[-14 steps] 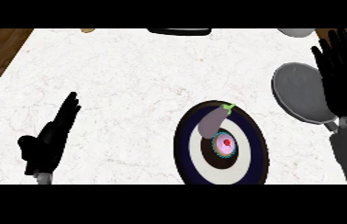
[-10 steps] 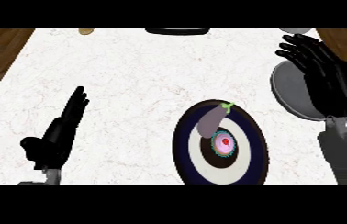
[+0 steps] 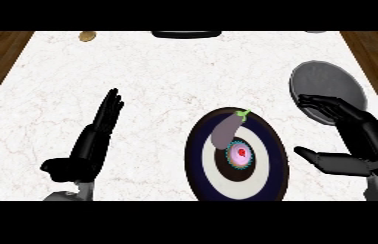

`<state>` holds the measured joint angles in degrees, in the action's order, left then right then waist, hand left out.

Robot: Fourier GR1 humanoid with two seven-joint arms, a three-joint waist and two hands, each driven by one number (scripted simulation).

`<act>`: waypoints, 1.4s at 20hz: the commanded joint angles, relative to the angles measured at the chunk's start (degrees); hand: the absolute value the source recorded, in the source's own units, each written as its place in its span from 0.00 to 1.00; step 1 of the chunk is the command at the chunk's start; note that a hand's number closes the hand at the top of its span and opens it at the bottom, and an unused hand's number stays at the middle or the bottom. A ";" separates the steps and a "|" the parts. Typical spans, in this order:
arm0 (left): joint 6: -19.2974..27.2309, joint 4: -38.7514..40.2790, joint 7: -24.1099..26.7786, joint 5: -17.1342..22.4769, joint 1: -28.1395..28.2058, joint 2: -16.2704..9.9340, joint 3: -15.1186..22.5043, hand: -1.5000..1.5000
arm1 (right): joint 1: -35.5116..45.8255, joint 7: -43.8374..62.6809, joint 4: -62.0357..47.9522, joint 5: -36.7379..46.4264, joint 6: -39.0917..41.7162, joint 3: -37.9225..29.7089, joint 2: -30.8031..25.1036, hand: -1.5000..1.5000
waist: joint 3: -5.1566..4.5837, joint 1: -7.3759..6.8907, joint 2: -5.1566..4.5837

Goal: Pick the cupcake from the plate and place it in the pan

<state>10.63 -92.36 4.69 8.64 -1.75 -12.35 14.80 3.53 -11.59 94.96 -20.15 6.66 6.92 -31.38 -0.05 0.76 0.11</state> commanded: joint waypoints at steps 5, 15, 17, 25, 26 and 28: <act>-0.63 0.54 2.21 -1.99 1.32 2.14 1.65 0.50 | -1.56 -3.22 1.81 9.71 5.28 -2.60 -8.04 0.00 | 0.04 -0.82 -0.05; -1.41 2.99 1.42 -2.11 -2.48 3.00 -0.26 0.50 | 9.30 17.83 8.06 20.82 9.79 9.56 -9.88 0.00 | -0.04 -1.30 -0.15; -1.39 2.10 1.96 -2.05 -0.94 3.73 0.75 0.50 | 14.07 23.04 7.41 23.60 11.80 13.40 -9.57 0.00 | -0.09 -2.30 -0.19; -2.34 2.29 1.03 -2.78 -1.84 3.27 0.08 0.50 | 18.76 27.42 0.39 38.91 16.34 25.63 -3.94 0.00 | 0.03 -1.75 -0.21; -4.89 6.54 5.24 -1.22 -2.33 2.19 -2.50 0.50 | 17.17 28.23 0.46 41.52 14.71 27.80 -1.61 0.00 | 0.01 -1.32 -0.25; -3.35 3.12 3.24 -2.27 -0.43 3.69 -1.04 0.50 | 15.22 33.90 5.41 40.83 17.60 27.98 0.00 0.00 | 0.02 -0.95 -0.02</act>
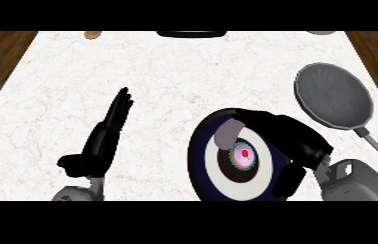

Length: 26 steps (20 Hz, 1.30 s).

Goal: Pick the cupcake from the plate and place it in the pan

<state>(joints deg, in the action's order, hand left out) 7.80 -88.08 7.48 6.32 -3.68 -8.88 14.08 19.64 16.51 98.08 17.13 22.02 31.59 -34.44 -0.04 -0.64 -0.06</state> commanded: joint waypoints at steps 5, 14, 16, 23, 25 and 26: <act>-2.59 5.66 2.51 0.19 -2.68 2.38 -3.47 0.50 | -0.35 0.41 -6.15 8.88 3.02 -0.48 9.67 0.00 | 0.03 0.57 0.01; -4.19 1.12 -0.29 -2.44 -0.65 1.97 -4.68 0.50 | -4.83 -4.69 -10.43 18.39 1.88 -3.63 15.00 0.00 | 0.04 0.56 0.03; -3.53 0.02 -0.73 -3.26 -0.30 3.37 -4.65 0.50 | -6.51 -3.80 -5.24 16.35 6.10 -7.52 14.48 0.00 | 0.04 0.67 0.08; -3.31 -5.06 -2.57 -5.59 4.54 4.52 -2.23 0.50 | -0.37 -9.25 -19.24 22.19 4.81 -9.23 19.67 0.00 | 0.05 0.23 0.06; -3.36 -6.87 -5.72 -4.28 2.21 4.68 -3.56 0.50 | -1.49 -8.92 -22.37 24.02 2.99 -8.55 21.26 0.00 | 0.06 0.27 0.04; -2.92 -1.73 -3.43 -5.15 0.16 5.78 -4.40 0.50 | -0.90 -9.70 -23.57 25.19 2.32 -9.52 21.83 0.00 | 0.05 0.44 0.02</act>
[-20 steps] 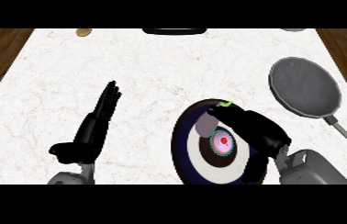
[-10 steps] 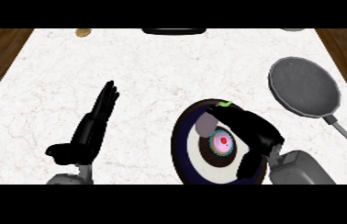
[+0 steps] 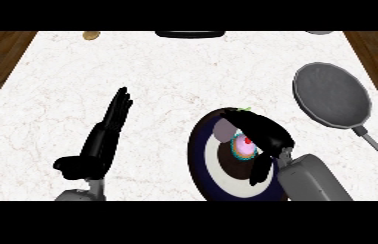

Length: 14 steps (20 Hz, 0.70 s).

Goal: Pick the cupcake from the plate and place it in the pan

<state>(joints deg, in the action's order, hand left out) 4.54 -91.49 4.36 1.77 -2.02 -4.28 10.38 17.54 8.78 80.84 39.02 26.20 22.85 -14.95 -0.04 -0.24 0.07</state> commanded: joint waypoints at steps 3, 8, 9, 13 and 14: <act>-2.37 2.54 3.38 0.54 0.76 0.17 -1.73 0.50 | 3.14 -1.05 -4.20 2.60 4.10 -2.88 0.61 0.00 | 0.03 0.06 -0.09; -1.49 1.51 0.84 -0.54 0.29 0.47 -1.30 0.50 | -0.79 -8.25 -3.73 8.94 0.04 3.87 -1.44 1.00 | 0.04 0.12 -0.05; -1.59 -0.57 -0.92 -0.18 -0.07 0.17 -1.37 0.50 | 0.17 -7.51 -4.07 9.57 0.90 4.76 -0.69 1.00 | 0.04 0.03 -0.04; -2.03 1.88 1.22 -0.19 -0.46 0.60 -2.61 0.50 | -0.93 -8.45 -5.20 13.41 -4.34 4.73 1.94 1.00 | 0.04 0.14 -0.07; -2.10 2.03 1.39 -0.99 0.52 0.46 -1.90 0.50 | -2.74 -10.04 -3.94 12.47 -4.18 3.58 -0.03 1.00 | 0.04 0.21 -0.05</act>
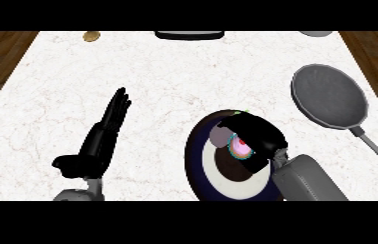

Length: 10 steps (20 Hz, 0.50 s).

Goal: Pick the cupcake from the plate and place it in the pan

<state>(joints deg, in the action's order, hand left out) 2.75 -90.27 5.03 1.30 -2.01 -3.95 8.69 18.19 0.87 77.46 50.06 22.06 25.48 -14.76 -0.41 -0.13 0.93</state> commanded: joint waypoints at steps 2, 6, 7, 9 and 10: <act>-0.16 6.71 2.76 -1.05 -3.72 1.74 -0.85 0.50 | -0.23 -2.18 -2.64 3.30 -1.43 -0.41 1.62 1.00 | 0.40 0.17 -0.97; -0.91 -1.32 2.50 -0.94 3.81 0.90 0.57 0.50 | -5.33 -3.64 3.73 4.43 -7.61 -2.53 1.27 1.00 | 0.41 0.12 -0.85; -1.38 1.51 4.00 -0.17 1.75 0.14 -1.58 0.50 | -5.82 -2.23 4.79 4.63 -10.06 -2.28 3.51 1.00 | 0.40 0.24 -0.87; -0.40 -5.81 -2.43 -1.59 3.42 0.74 1.77 0.50 | -2.64 -5.51 2.71 4.42 -12.38 -6.74 0.93 1.00 | 0.43 -0.06 -0.85; 0.22 2.87 2.26 -1.77 -0.70 2.65 0.41 0.50 | -2.09 -2.99 6.52 3.98 -10.71 -7.47 1.34 1.00 | 0.40 0.42 -0.90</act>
<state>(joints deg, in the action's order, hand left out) 2.56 -90.61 6.35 -0.06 -0.55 -2.63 9.24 16.19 -2.86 80.66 54.02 13.05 20.75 -13.46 -0.15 -0.03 0.43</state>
